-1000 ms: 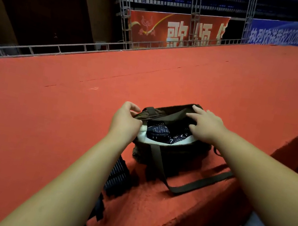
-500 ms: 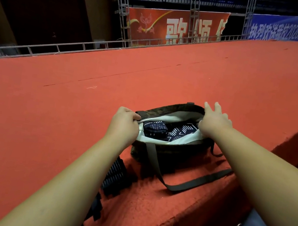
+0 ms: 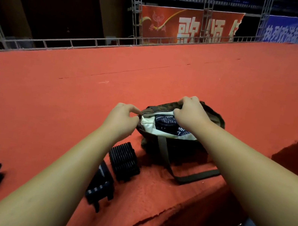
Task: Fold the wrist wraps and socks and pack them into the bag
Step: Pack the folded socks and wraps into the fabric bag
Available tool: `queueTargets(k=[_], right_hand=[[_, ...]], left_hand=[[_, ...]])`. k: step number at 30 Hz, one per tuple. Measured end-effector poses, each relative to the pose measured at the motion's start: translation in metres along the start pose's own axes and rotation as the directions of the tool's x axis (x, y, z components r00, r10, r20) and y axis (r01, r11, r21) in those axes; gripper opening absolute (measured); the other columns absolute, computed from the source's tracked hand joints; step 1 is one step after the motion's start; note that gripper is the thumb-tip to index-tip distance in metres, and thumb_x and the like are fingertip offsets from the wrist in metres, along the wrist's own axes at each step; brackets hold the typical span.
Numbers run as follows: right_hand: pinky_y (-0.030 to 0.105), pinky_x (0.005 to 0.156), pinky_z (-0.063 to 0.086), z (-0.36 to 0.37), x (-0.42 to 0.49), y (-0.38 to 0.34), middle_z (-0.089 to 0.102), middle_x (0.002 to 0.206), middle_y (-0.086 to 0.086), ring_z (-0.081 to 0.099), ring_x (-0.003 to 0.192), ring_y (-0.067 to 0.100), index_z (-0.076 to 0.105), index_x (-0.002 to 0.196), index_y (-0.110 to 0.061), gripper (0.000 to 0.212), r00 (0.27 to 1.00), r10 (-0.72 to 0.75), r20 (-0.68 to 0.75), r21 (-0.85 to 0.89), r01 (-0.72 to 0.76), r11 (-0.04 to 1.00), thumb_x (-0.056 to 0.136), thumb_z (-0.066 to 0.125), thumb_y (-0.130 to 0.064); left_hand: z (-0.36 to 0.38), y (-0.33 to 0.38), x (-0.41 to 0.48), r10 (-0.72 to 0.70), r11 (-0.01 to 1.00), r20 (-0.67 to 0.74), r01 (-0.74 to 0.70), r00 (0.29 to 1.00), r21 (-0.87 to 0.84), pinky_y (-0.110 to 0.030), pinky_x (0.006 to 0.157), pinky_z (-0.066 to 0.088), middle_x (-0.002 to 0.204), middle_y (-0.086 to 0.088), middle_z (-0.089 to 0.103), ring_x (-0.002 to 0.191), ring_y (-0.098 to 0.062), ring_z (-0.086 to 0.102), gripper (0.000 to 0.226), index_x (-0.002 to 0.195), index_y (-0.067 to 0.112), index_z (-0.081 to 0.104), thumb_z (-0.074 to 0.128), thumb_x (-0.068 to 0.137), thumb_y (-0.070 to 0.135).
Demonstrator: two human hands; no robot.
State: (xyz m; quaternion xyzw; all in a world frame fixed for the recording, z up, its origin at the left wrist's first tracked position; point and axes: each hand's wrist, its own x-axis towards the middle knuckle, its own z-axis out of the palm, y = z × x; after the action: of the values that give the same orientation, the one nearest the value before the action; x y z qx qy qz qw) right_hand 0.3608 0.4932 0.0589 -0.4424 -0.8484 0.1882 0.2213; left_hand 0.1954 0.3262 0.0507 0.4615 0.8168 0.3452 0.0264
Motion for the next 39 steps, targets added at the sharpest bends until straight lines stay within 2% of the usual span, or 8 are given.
queueTargets(k=[9,14,18,21,26,30,36,39], right_hand=[[0.035,0.099,0.049,0.027,-0.058,-0.099,0.061,0.131,0.015,0.063,0.119,0.034,0.077,0.119,-0.015,0.032,0.963,-0.256,0.087,0.109,0.246,0.963,0.097,0.054,-0.018],[0.042,0.106,0.047,0.064,-0.096,-0.157,0.064,0.128,0.009,0.056,0.124,0.04,0.079,0.112,-0.026,0.032,0.943,-0.327,0.066,0.053,0.324,0.944,0.096,0.052,-0.025],[0.034,0.097,0.046,0.098,-0.126,-0.215,0.069,0.125,0.011,0.061,0.122,0.033,0.079,0.111,-0.015,0.028,0.885,-0.431,0.176,0.194,0.398,0.897,0.099,0.054,-0.017],[0.03,0.09,0.045,0.127,-0.149,-0.255,0.072,0.125,0.009,0.064,0.121,0.029,0.08,0.112,-0.014,0.027,0.81,-0.516,0.277,0.239,0.462,0.854,0.1,0.055,-0.017],[0.028,0.088,0.045,0.19,-0.176,-0.308,0.076,0.119,0.005,0.067,0.116,0.025,0.08,0.109,-0.015,0.025,0.729,-0.569,0.381,0.293,0.489,0.822,0.099,0.058,-0.02],[0.031,0.094,0.049,0.232,-0.188,-0.338,0.077,0.116,0.004,0.067,0.114,0.024,0.08,0.107,-0.016,0.025,0.69,-0.578,0.436,0.312,0.486,0.816,0.098,0.057,-0.02],[0.029,0.088,0.044,0.27,-0.187,-0.367,0.073,0.119,0.01,0.065,0.114,0.027,0.079,0.109,-0.014,0.023,0.706,-0.571,0.419,0.334,0.465,0.82,0.099,0.058,-0.018],[0.027,0.092,0.039,0.286,-0.181,-0.378,0.066,0.124,0.01,0.061,0.12,0.027,0.077,0.116,-0.018,0.023,0.711,-0.593,0.377,0.343,0.488,0.803,0.101,0.06,-0.021]], left_hand=[[-0.087,-0.069,-0.067,-0.185,0.983,-0.049,0.184,0.982,-0.026,-0.028,0.077,0.047,0.101,-0.001,0.077,0.096,-0.022,0.069,0.023,0.104,0.024,0.08,0.06,0.098,0.014],[-0.132,-0.134,-0.117,-0.264,0.964,-0.094,0.259,0.96,-0.059,-0.021,0.062,0.043,0.08,0.009,0.07,0.078,-0.019,0.064,0.021,0.099,0.023,0.079,0.061,0.1,0.014],[-0.167,-0.193,-0.16,-0.381,0.924,-0.18,0.374,0.907,-0.075,-0.029,0.057,0.044,0.075,-0.001,0.071,0.062,-0.021,0.059,0.023,0.089,0.03,0.077,0.061,0.098,0.016],[-0.19,-0.232,-0.195,-0.504,0.864,-0.251,0.478,0.826,-0.161,-0.028,0.061,0.053,0.086,-0.008,0.076,0.068,-0.022,0.065,0.026,0.096,0.026,0.078,0.057,0.097,0.011],[-0.22,-0.282,-0.244,-0.561,0.821,-0.387,0.55,0.732,-0.152,-0.03,0.094,0.046,0.118,0.001,0.073,0.112,-0.021,0.066,0.029,0.11,0.023,0.076,0.057,0.093,0.01],[-0.225,-0.316,-0.265,-0.608,0.788,-0.408,0.581,0.681,-0.204,-0.03,0.103,0.044,0.126,-0.002,0.072,0.121,-0.022,0.064,0.032,0.122,0.015,0.073,0.059,0.094,0.007],[-0.202,-0.349,-0.275,-0.622,0.782,-0.348,0.573,0.701,-0.244,-0.02,0.091,0.039,0.119,0.0,0.07,0.11,-0.015,0.062,0.027,0.122,0.012,0.071,0.061,0.097,0.007],[-0.187,-0.364,-0.284,-0.671,0.741,-0.306,0.603,0.675,-0.296,-0.025,0.089,0.045,0.112,-0.003,0.073,0.105,-0.02,0.068,0.027,0.12,0.013,0.071,0.06,0.096,0.007]])
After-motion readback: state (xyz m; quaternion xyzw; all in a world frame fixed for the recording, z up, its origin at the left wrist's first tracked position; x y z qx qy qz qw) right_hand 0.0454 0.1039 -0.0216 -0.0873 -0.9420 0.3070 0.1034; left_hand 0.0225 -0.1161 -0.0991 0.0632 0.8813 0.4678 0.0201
